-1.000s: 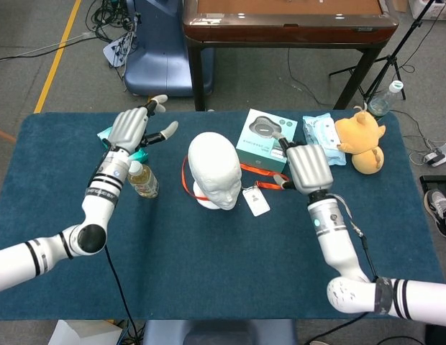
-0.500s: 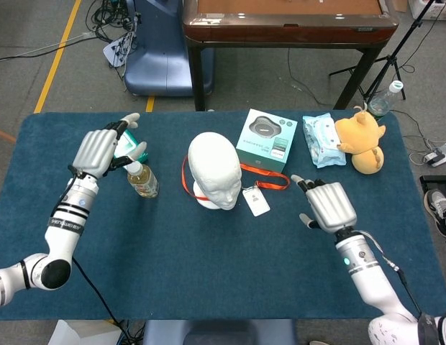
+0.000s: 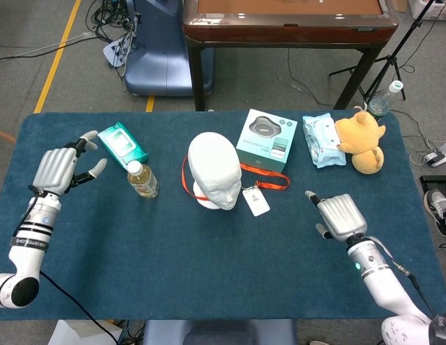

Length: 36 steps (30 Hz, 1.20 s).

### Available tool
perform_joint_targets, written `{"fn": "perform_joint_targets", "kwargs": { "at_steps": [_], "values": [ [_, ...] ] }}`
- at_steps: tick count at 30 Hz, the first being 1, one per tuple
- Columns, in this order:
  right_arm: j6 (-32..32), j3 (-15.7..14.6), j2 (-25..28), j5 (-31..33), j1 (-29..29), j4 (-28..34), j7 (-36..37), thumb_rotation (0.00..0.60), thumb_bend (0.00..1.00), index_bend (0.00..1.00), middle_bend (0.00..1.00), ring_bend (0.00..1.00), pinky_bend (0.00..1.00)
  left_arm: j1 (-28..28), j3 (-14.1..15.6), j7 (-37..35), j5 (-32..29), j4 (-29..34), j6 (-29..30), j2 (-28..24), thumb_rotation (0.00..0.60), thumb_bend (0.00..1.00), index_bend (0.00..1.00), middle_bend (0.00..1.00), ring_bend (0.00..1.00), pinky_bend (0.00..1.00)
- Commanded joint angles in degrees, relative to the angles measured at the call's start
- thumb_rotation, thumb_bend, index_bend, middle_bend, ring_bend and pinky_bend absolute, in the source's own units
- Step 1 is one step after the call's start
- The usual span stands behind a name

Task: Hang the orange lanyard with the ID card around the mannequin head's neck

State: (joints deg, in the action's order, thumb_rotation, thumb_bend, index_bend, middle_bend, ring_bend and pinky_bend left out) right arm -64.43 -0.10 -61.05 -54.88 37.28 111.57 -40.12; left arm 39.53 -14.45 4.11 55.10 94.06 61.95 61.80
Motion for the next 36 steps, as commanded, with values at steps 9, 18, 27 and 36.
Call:
{"fn": "perform_joint_targets", "kwargs": {
  "at_steps": [9, 18, 27, 36],
  "values": [
    [10.5, 2.4, -4.8, 13.3, 7.3, -7.8, -3.2, 0.6, 0.58, 0.17, 0.87, 0.83, 0.99, -5.1, 2.3, -2.8, 3.3, -0.9, 1.4, -1.7, 0.09, 0.37, 0.13, 0.49, 0.47, 0.62],
    [18.7, 3.0, -10.3, 24.0, 15.3, -15.0, -4.9, 0.6, 0.73, 0.14, 0.94, 0.9, 1.0, -7.0, 2.2, -2.5, 4.5, 0.0, 2.6, -2.6, 0.072, 0.42, 0.13, 0.58, 0.56, 0.74],
    [21.9, 2.8, -17.1, 31.2, 22.5, -22.1, -5.7, 0.6, 0.79, 0.14, 0.96, 0.91, 1.0, -8.0, 1.9, -2.4, 5.4, 0.5, 2.6, -2.9, 0.057, 0.43, 0.13, 0.58, 0.56, 0.75],
    [24.2, 2.8, -23.1, 34.4, 27.1, -30.0, -4.5, 0.6, 0.79, 0.14, 0.96, 0.91, 1.0, -9.4, 2.1, -2.9, 6.4, 0.9, 2.8, -3.4, 0.05, 0.43, 0.14, 0.58, 0.56, 0.75]
  ]
}}
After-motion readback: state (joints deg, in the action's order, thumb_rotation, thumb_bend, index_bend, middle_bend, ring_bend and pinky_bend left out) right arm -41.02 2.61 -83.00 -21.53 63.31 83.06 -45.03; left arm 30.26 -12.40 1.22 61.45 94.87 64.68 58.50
